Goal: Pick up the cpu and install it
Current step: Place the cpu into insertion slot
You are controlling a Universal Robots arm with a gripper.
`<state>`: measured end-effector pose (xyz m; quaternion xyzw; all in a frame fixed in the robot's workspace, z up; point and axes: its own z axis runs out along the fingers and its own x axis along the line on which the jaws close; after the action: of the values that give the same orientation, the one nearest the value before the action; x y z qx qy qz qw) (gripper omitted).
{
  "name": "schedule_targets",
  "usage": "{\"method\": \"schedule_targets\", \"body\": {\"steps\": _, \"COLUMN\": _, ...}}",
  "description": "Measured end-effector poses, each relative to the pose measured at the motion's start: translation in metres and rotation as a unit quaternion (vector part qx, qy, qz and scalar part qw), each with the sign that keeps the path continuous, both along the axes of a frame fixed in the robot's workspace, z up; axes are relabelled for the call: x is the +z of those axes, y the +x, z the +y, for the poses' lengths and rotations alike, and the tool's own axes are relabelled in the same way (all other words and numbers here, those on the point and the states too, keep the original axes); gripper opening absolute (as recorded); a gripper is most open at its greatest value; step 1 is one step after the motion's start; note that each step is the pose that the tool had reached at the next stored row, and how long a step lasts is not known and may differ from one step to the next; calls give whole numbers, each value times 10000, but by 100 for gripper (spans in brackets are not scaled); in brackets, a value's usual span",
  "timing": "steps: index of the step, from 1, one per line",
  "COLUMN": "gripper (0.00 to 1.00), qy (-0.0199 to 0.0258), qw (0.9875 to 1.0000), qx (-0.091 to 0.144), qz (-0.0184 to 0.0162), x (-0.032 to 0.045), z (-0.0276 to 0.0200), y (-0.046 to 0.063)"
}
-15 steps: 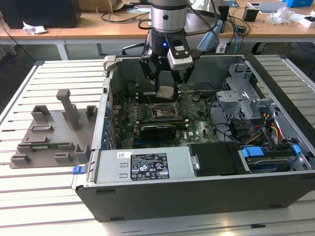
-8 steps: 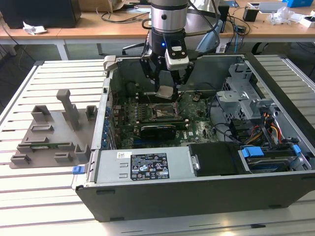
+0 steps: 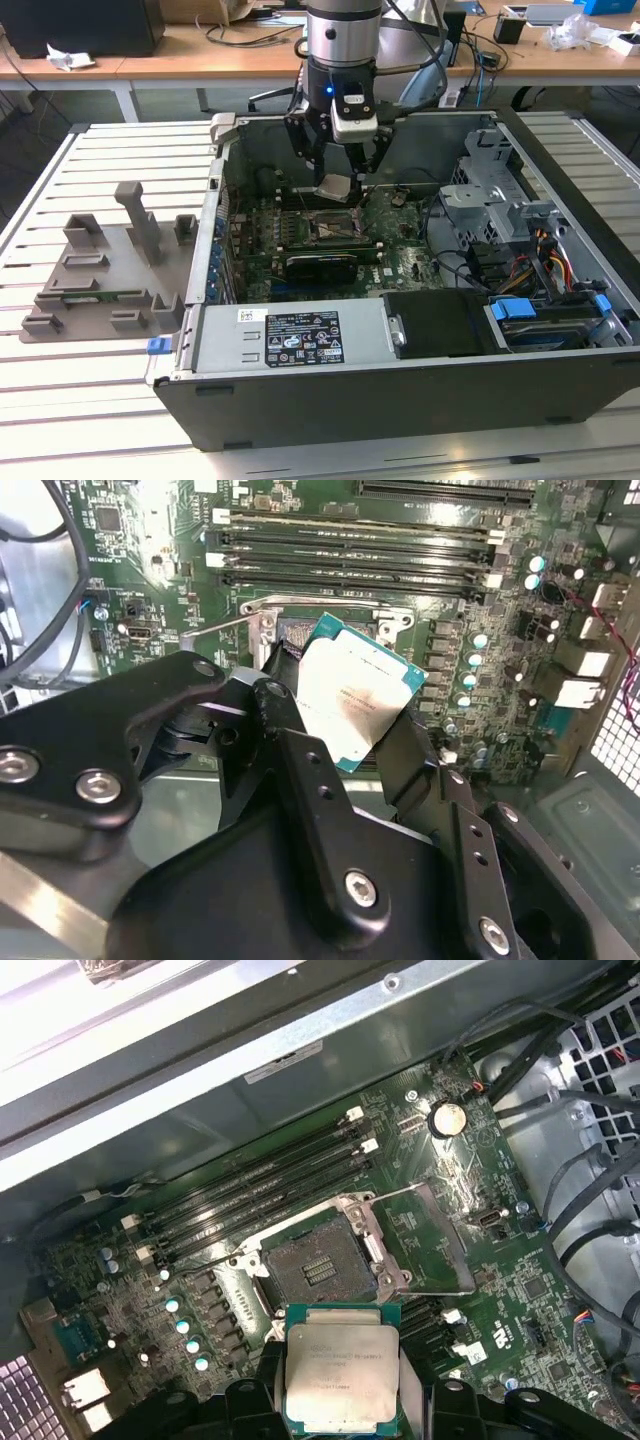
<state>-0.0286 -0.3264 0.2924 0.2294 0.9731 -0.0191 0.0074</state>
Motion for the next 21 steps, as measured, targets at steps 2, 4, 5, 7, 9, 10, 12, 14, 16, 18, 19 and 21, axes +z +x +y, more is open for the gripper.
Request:
{"method": "schedule_targets", "body": {"steps": 2, "gripper": 55, "qy": 0, "qw": 10000, "qx": -96, "qz": 0, "x": 0, "z": 0, "y": 0}}
{"method": "schedule_targets", "body": {"steps": 4, "gripper": 55, "qy": 0, "qw": 9999, "qx": -159, "qz": 0, "x": 0, "z": 0, "y": 0}}
{"method": "schedule_targets", "body": {"steps": 5, "gripper": 55, "qy": 0, "qw": 9998, "qx": -188, "qz": 0, "x": 0, "z": 0, "y": 0}}
{"method": "schedule_targets", "body": {"steps": 7, "gripper": 55, "qy": 0, "qw": 9997, "qx": -239, "qz": 0, "x": 0, "z": 0, "y": 0}}
{"method": "schedule_targets", "body": {"steps": 9, "gripper": 55, "qy": 0, "qw": 9994, "qx": -347, "qz": 0, "x": 0, "z": 0, "y": 0}}
{"method": "schedule_targets", "body": {"steps": 10, "gripper": 55, "qy": 0, "qw": 9993, "qx": -374, "qz": 0, "x": 0, "z": 0, "y": 0}}
{"method": "schedule_targets", "body": {"steps": 12, "gripper": 55, "qy": 0, "qw": 9990, "qx": -442, "qz": 0, "x": 0, "z": 0, "y": 0}}
{"method": "schedule_targets", "body": {"steps": 14, "gripper": 55, "qy": 0, "qw": 9986, "qx": -530, "qz": 0, "x": 0, "z": 0, "y": 0}}
{"method": "schedule_targets", "body": {"steps": 16, "gripper": 55, "qy": 0, "qw": 9971, "qx": -760, "qz": 0, "x": 0, "z": 0, "y": 0}}
{"method": "schedule_targets", "body": {"steps": 18, "gripper": 55, "qy": 0, "qw": 9967, "qx": -817, "qz": 0, "x": 0, "z": 0, "y": 0}}
{"method": "schedule_targets", "body": {"steps": 19, "gripper": 55, "qy": 0, "qw": 9964, "qx": -845, "qz": 0, "x": 0, "z": 0, "y": 0}}
{"method": "schedule_targets", "body": {"steps": 21, "gripper": 55, "qy": 0, "qw": 9955, "qx": -951, "qz": 0, "x": 0, "z": 0, "y": 0}}
